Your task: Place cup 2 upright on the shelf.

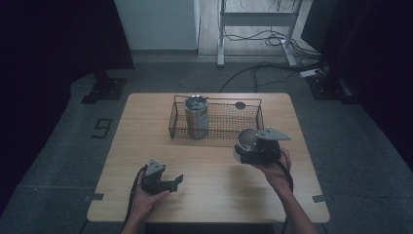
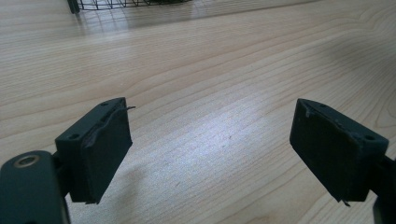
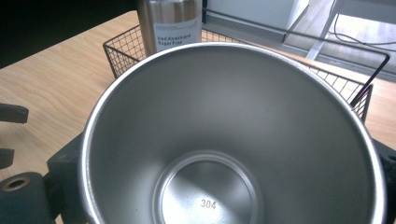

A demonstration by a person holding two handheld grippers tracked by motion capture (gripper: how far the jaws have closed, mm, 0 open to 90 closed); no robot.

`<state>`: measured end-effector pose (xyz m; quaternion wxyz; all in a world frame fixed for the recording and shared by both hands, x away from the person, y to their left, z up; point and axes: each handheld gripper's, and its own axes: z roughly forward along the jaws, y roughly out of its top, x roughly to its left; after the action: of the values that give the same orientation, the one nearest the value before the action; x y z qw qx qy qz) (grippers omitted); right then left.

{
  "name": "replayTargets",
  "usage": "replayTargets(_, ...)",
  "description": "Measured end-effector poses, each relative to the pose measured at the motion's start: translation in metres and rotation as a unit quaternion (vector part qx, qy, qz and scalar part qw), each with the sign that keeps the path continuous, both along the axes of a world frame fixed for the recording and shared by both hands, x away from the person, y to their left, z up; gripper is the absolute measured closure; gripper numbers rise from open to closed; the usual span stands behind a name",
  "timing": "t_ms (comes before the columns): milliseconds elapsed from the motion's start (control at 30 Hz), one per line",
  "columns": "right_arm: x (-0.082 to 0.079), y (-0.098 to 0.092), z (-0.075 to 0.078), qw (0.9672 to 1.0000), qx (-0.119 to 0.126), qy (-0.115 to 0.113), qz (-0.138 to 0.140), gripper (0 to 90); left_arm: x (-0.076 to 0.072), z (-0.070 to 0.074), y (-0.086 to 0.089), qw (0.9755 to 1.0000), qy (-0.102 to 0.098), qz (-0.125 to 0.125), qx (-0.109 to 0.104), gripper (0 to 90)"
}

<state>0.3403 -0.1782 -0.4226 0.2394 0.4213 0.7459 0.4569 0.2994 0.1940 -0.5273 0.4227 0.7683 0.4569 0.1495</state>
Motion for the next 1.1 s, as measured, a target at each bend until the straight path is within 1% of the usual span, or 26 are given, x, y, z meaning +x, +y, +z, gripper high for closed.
replayTargets(67, 0.001, 0.000, 0.002, 1.0000, -0.002, -0.002, 0.000, 6.6, 0.000, 0.000, 0.000, 1.0000, 0.000, 0.000, 0.001, 12.8)
replayTargets(100, 0.002, 0.000, 0.005, 1.0000, -0.007, -0.002, 0.002, 6.5, 0.000, 0.000, 0.000, 1.0000, 0.000, 0.000, 0.001, 12.8)
replayTargets(233, 0.006, 0.001, 0.007, 0.9999, -0.011, -0.001, 0.002, 6.5, -0.001, 0.001, 0.000, 1.0000, 0.000, 0.000, 0.000, 12.8)
replayTargets(567, 0.015, 0.002, 0.017, 0.9999, -0.015, -0.006, -0.002, 6.5, -0.001, 0.000, -0.001, 1.0000, 0.001, -0.003, 0.001, 12.9)
replayTargets(733, 0.019, 0.002, 0.020, 0.9999, -0.010, -0.006, -0.004, 6.6, -0.001, 0.000, -0.001, 1.0000, 0.002, -0.003, 0.001, 12.9)
replayTargets(800, 0.023, 0.001, 0.021, 0.9999, -0.006, -0.004, -0.008, 6.6, -0.001, 0.000, -0.002, 1.0000, 0.003, -0.004, 0.001, 12.9)
replayTargets(1000, 0.029, 0.002, 0.023, 0.9999, -0.011, -0.005, -0.009, 6.6, -0.001, 0.000, -0.001, 1.0000, 0.003, -0.005, 0.003, 12.9)
replayTargets(1100, 0.035, 0.003, 0.023, 0.9998, -0.014, -0.004, -0.009, 6.6, -0.001, 0.000, -0.001, 1.0000, 0.004, -0.004, 0.003, 12.9)
